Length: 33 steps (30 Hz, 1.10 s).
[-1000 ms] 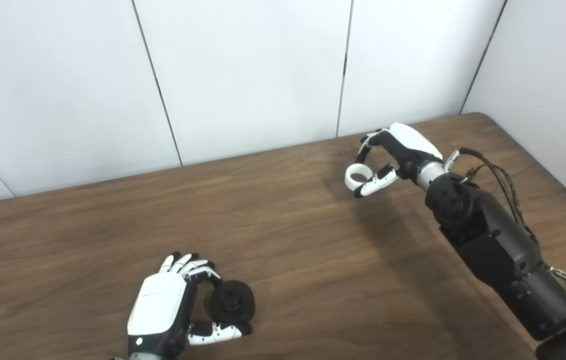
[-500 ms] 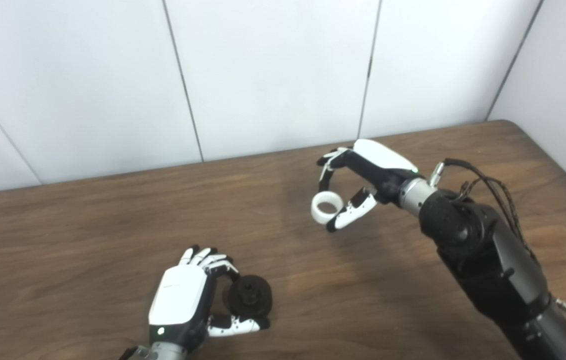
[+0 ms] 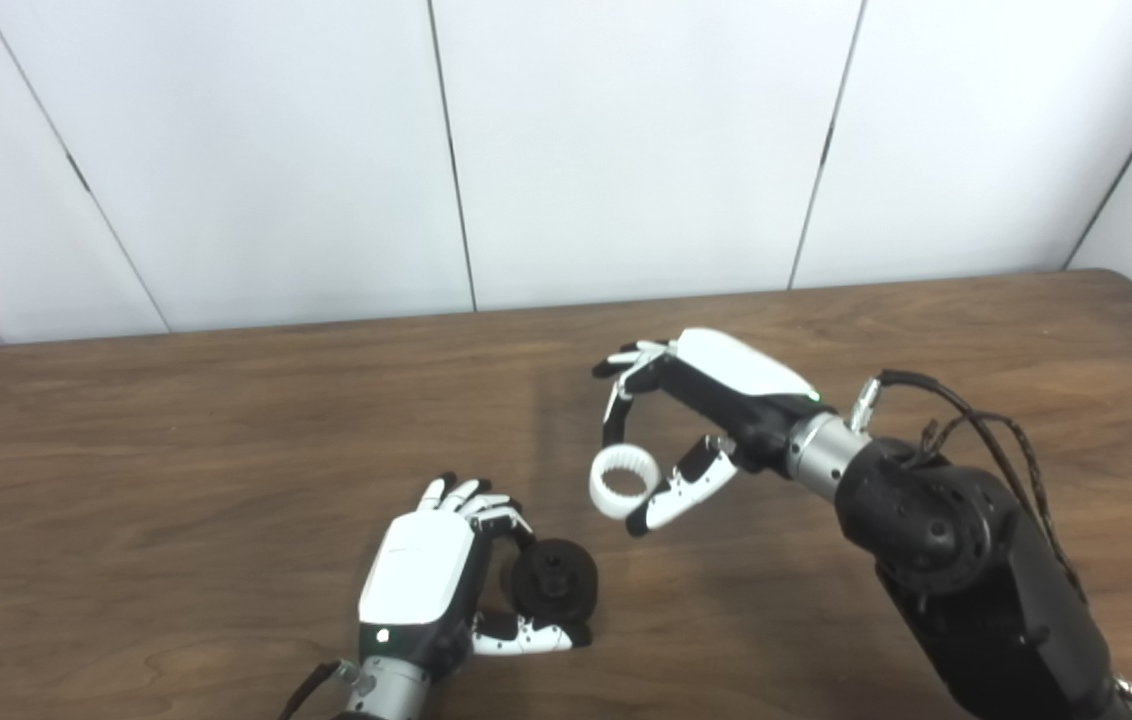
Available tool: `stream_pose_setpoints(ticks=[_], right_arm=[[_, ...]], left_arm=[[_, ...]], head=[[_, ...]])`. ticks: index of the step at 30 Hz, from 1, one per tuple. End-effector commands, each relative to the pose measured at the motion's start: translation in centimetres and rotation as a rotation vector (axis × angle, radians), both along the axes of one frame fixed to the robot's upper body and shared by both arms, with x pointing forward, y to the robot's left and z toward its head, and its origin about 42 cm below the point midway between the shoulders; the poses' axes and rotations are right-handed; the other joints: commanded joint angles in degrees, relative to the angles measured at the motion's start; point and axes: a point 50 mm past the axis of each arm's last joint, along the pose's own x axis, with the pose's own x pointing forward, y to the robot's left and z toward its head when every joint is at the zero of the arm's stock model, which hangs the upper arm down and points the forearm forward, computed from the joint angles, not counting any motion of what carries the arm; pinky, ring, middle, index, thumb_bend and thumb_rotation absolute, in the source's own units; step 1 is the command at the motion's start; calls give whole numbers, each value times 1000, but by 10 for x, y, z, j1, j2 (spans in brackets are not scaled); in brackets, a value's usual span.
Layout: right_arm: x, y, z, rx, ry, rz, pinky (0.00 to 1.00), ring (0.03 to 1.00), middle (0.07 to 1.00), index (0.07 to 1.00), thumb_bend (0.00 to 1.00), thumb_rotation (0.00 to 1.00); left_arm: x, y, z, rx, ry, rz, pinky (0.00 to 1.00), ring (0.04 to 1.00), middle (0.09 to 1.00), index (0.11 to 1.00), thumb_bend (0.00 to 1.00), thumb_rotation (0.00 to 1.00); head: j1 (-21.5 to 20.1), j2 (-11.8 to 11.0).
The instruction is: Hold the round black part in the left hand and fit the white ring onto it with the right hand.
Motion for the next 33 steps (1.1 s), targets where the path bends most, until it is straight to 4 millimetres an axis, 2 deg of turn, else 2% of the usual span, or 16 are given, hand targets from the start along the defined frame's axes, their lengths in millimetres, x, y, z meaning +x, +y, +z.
stream_pose_setpoints(ticks=[1,11,16,33], right_arm=[[-6,9,17,13,-64,32,1000,969,886,482,524,133],[-20,25,15,4,-38,99,1000,971,887,483,524,132],[-21,29,6,8,-4,118,1000,973,889,483,524,132],[-9,33,-12,16,27,100,1000,982,893,484,523,130]], left_arm=[[0,-4,2,19,5,-9,972,889,774,484,524,54],[0,-8,6,29,-1,-16,964,884,775,483,524,55],[-1,-10,7,25,-3,-18,962,883,770,483,524,55],[-2,-14,11,19,0,-16,971,885,770,483,524,55]], head=[[1,2],[5,22],[7,28],[12,33]])
